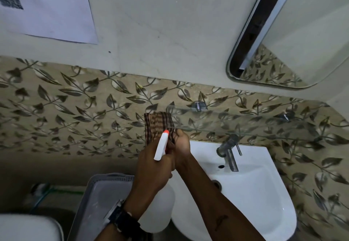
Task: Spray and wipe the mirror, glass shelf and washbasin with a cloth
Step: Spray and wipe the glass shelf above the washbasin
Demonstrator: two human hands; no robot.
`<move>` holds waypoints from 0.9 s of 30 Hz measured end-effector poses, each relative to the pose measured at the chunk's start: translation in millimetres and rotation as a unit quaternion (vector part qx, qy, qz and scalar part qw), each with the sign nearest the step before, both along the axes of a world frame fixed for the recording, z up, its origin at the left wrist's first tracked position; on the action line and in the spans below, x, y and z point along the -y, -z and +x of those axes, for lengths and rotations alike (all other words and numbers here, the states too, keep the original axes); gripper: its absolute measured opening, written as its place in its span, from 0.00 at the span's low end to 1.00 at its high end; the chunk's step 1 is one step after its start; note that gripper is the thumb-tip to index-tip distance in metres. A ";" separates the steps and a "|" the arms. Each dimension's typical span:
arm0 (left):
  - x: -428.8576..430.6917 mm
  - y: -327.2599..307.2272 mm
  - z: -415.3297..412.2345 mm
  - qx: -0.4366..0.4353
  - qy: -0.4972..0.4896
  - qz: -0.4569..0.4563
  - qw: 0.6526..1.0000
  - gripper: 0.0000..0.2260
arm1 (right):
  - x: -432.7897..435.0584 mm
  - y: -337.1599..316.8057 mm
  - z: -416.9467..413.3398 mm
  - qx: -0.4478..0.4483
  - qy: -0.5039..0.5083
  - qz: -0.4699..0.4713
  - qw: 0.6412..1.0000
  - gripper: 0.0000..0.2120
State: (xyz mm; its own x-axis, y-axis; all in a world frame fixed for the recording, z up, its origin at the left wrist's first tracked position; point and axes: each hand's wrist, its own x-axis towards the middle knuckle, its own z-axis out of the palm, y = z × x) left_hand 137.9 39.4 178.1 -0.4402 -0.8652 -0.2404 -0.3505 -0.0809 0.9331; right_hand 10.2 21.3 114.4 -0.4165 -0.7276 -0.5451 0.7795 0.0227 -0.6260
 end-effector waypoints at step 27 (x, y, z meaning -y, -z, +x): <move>-44.2 5.8 -9.1 -0.067 0.066 0.022 0.995 0.09 | -77.5 -66.6 -67.6 -0.653 0.043 0.352 0.669 0.10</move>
State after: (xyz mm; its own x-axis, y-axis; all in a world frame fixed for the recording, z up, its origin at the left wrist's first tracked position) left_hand 128.8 83.6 172.3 -0.5806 -0.7870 -0.2087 -0.2336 -0.0845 0.9686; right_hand -57.5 98.7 181.0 -0.8956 -0.4254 0.1301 -0.4056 0.6607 -0.6317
